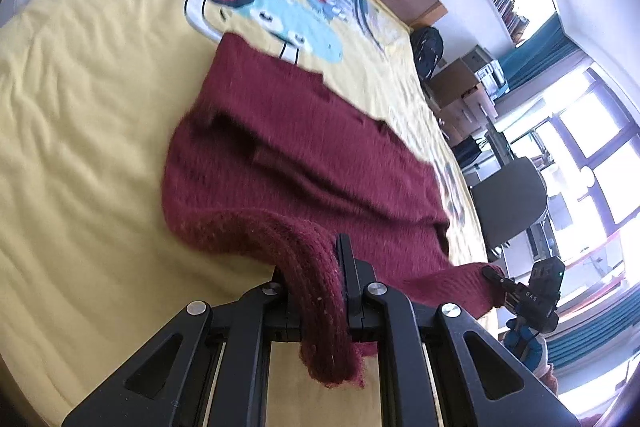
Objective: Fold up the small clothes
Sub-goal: 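Lift the hem with both grippers and fold it toward the collar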
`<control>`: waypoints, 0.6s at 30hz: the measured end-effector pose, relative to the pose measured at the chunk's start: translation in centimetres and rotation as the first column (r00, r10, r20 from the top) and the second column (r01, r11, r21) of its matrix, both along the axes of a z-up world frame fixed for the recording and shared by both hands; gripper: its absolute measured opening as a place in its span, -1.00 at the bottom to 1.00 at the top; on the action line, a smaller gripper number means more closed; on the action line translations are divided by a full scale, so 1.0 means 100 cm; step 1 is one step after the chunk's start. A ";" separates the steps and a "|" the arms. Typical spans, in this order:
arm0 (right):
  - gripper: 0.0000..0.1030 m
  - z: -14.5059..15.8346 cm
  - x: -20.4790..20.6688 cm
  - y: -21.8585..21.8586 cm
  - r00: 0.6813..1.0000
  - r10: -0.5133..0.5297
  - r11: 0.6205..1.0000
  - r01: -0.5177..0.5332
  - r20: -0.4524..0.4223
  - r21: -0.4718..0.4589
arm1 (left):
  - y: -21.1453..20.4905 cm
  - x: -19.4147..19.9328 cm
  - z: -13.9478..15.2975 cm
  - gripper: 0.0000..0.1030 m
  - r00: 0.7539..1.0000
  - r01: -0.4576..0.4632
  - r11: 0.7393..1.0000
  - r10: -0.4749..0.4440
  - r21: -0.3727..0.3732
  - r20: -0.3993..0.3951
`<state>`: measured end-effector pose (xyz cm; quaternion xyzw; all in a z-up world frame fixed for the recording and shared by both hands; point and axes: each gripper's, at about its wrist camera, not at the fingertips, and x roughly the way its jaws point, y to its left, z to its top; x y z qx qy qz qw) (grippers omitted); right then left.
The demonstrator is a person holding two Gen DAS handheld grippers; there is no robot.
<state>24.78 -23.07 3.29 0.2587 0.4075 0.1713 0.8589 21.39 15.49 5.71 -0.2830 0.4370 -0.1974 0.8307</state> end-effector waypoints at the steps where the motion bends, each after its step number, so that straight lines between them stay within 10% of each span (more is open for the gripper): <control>1: -0.78 0.005 0.007 -0.002 1.000 -0.006 1.000 0.006 0.012 -0.002 | 0.002 0.006 0.003 -0.83 1.000 -0.004 1.000 0.004 -0.005 0.008; 18: -0.74 -0.026 0.141 -0.002 0.988 -0.142 0.989 0.140 -0.055 -0.045 | 0.014 0.141 -0.026 -0.83 0.997 -0.078 0.991 0.080 0.104 -0.014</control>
